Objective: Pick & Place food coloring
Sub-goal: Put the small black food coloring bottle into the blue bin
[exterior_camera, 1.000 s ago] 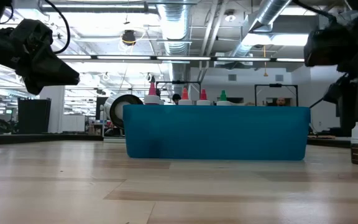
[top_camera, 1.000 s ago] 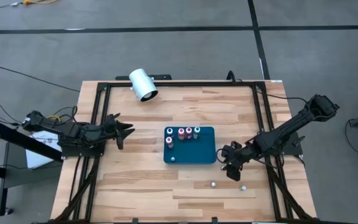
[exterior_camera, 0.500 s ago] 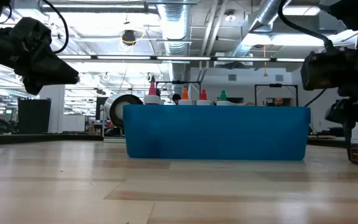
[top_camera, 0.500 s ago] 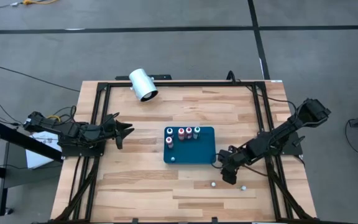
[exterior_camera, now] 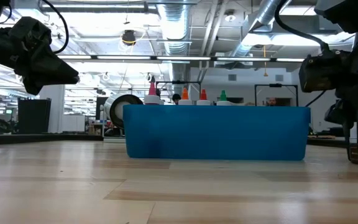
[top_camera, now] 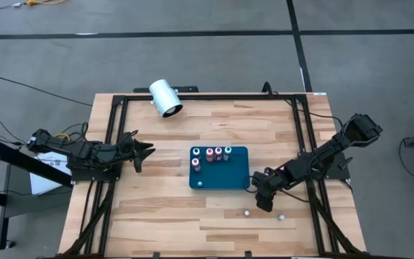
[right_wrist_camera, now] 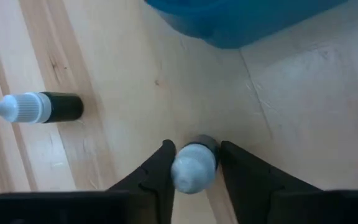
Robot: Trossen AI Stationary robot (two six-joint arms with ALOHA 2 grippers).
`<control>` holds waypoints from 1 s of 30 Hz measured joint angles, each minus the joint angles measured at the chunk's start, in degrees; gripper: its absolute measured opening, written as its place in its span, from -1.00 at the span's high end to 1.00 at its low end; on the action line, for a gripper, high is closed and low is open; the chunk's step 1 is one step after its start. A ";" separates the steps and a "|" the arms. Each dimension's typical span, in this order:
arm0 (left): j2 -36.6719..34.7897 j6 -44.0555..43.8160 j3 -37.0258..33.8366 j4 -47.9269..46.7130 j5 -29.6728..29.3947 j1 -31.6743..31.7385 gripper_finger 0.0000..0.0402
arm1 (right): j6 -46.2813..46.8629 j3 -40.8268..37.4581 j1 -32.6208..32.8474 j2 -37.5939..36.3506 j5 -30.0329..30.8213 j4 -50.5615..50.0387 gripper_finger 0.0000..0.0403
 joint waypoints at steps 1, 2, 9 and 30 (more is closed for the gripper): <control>0.00 0.00 0.00 0.00 0.00 0.00 0.39 | -0.02 0.00 0.00 0.00 0.10 -0.05 0.46; 0.00 0.00 0.00 0.00 0.00 0.00 0.39 | -0.02 -0.02 0.00 0.00 0.11 -0.06 0.49; 0.00 0.00 0.00 0.02 0.03 0.00 0.39 | -0.15 0.65 0.00 0.09 0.07 -0.50 0.66; 0.02 0.02 0.00 -2.62 0.09 0.00 0.39 | -9.06 22.40 0.76 0.02 -8.17 -27.67 0.65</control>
